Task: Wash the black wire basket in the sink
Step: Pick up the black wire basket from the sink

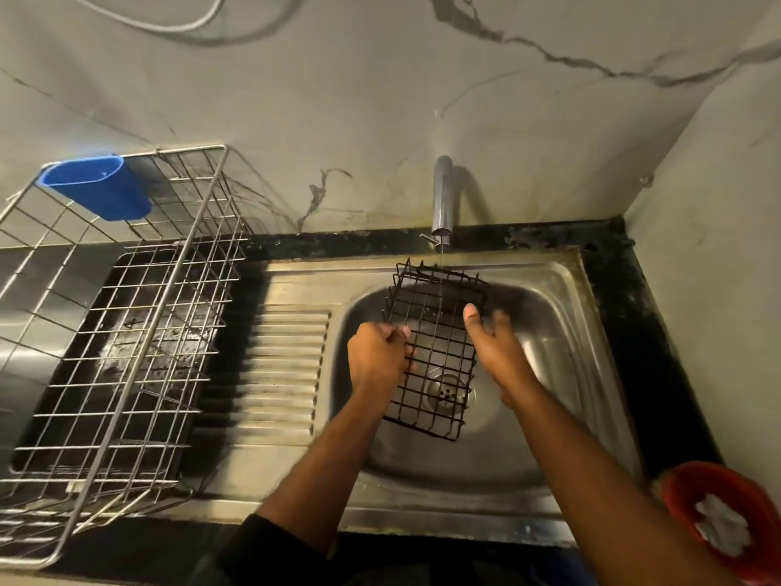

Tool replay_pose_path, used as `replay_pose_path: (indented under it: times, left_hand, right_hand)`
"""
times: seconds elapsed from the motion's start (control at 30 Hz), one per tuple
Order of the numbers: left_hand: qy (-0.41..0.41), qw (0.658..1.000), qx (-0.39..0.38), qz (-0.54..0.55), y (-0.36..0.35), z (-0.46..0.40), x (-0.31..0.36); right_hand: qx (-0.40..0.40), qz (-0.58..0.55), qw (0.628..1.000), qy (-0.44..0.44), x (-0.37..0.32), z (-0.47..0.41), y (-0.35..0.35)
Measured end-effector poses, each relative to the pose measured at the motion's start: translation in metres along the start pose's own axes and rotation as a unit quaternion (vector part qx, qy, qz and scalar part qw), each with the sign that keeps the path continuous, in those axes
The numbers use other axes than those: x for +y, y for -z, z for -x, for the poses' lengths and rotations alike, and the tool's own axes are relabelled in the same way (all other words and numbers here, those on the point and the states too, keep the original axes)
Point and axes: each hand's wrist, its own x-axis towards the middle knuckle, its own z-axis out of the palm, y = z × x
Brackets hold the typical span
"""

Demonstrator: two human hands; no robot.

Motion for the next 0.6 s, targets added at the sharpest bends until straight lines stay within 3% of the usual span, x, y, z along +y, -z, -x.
replay_pose_path:
  times: [0.13, 0.27, 0.43, 0.6]
  left_hand:
    - [0.024, 0.999, 0.001, 0.036, 0.003, 0.004, -0.008]
    - [0.029, 0.999, -0.002, 0.035, 0.007, 0.007, -0.016]
    - [-0.033, 0.991, -0.008, -0.127, 0.012, 0.006, -0.022]
    - [-0.109, 0.978, 0.068, -0.165, 0.020, 0.004, -0.013]
  right_hand:
    - [-0.032, -0.037, 0.999, -0.005, -0.002, 0.003, -0.004]
    - [-0.020, 0.024, 0.999, 0.023, -0.001, 0.001, -0.009]
    - [0.016, 0.104, 0.988, 0.115, -0.005, 0.001, -0.009]
    - [0.008, 0.140, 0.978, 0.153, -0.011, 0.001, -0.003]
